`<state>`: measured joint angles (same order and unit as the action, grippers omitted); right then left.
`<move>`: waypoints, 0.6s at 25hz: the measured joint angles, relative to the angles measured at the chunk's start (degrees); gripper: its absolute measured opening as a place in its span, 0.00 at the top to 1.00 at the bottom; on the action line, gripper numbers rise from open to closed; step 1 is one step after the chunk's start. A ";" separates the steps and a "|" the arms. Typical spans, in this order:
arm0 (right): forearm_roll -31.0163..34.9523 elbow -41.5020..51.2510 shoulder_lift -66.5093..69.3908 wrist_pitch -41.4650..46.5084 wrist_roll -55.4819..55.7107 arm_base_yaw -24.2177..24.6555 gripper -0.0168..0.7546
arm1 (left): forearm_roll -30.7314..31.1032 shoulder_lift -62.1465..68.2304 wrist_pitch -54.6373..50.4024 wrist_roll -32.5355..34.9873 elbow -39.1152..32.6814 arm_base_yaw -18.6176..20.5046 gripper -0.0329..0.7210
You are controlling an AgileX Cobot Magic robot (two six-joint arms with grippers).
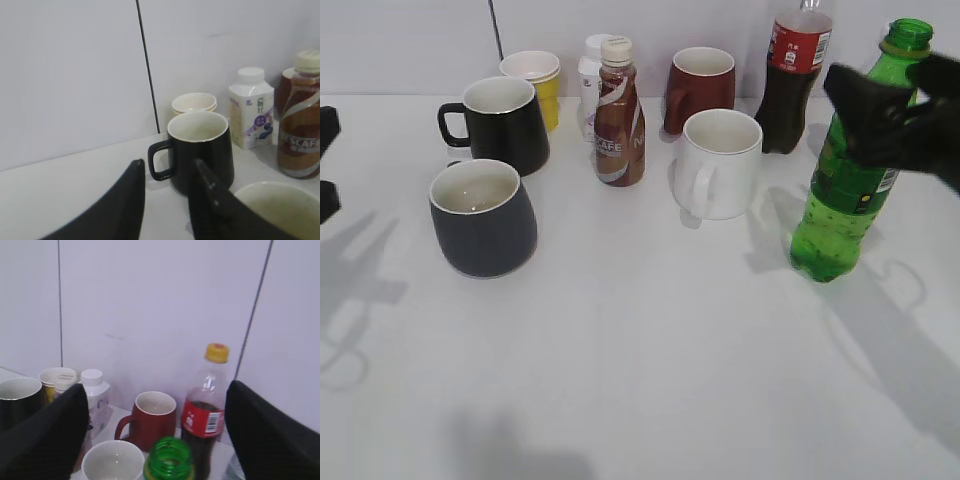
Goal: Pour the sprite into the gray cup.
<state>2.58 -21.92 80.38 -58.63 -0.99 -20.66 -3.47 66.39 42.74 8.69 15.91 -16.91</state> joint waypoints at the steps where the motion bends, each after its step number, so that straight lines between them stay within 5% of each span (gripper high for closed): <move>1: -1.12 -0.64 -2.36 3.01 -0.38 0.00 0.15 | 0.00 -2.93 -3.25 0.00 0.07 0.00 0.64; 6: -7.08 -6.40 -17.62 22.29 -1.12 0.00 0.15 | -0.56 -20.73 -30.72 0.00 5.75 0.00 0.64; 15: -6.38 -15.64 -45.93 77.19 -1.14 0.00 0.17 | 3.47 -43.45 -76.14 -0.40 18.00 0.00 0.64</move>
<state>-3.80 -37.55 34.46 18.56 -2.13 -20.66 0.00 22.94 -33.40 8.29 33.91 -16.91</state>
